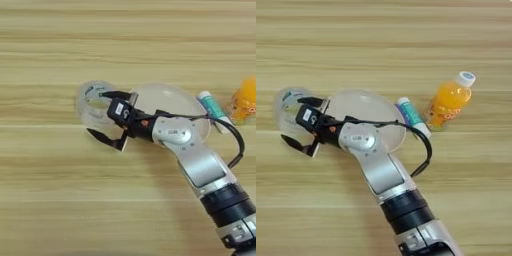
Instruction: Move the objects on the table
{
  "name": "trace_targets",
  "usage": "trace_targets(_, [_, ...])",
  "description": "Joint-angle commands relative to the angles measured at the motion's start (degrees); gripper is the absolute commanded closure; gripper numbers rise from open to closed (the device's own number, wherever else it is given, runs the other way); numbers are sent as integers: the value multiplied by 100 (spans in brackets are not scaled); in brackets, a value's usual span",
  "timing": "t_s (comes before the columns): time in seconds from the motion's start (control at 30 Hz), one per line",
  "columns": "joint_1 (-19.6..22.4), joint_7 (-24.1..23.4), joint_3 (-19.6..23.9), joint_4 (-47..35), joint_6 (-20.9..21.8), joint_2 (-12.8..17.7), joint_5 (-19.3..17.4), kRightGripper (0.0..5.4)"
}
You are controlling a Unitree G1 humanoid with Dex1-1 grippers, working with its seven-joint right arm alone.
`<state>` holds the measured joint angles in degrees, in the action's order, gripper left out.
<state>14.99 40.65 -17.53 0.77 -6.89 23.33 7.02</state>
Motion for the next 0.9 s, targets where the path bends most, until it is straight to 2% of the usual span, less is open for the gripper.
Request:
trace_targets(0.03, [483, -22, 122, 4, 160, -14, -37, 5])
trace_targets(0.67, [770, 160, 71, 779, 401, -180, 95, 5])
trace_targets(0.9, [787, 194, 52, 873, 429, -194, 101, 78])
